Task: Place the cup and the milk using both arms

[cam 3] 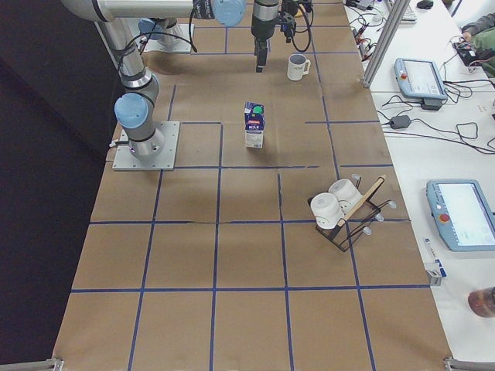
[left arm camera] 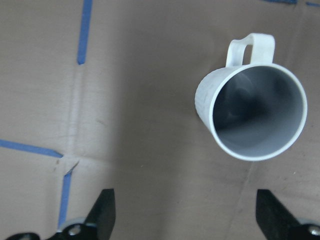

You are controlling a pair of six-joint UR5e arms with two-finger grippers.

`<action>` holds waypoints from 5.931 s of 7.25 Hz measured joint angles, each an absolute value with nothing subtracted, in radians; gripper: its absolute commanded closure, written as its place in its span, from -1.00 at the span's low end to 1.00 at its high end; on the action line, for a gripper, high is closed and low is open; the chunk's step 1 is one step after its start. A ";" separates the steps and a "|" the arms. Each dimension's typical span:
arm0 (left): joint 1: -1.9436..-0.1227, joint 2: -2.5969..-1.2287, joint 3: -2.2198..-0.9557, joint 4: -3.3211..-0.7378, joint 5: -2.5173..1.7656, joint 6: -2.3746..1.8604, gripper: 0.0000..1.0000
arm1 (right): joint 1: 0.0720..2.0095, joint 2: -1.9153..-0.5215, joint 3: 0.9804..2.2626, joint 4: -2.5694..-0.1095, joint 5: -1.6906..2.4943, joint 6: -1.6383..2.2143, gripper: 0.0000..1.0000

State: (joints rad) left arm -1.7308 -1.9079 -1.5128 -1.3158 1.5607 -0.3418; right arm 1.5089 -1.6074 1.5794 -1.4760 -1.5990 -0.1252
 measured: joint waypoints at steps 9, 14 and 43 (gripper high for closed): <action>-1.543 -1.360 -1.766 -1.610 1.573 -0.015 -0.99 | 1.358 -1.622 1.905 -1.877 -1.586 -0.275 -1.00; -1.519 -1.291 -1.793 -1.608 1.560 -0.010 -0.99 | 1.355 -1.608 2.041 -1.989 -1.588 -0.278 -0.67; -1.447 -1.286 -1.830 -1.601 1.534 -0.017 -0.99 | 1.857 -0.783 0.824 -1.411 -1.525 0.408 -1.00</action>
State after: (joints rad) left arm -1.4469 -1.2858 -1.8299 -1.6015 1.5340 -0.0169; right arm 1.8565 -0.7832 0.8245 -1.4111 -1.5253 0.4075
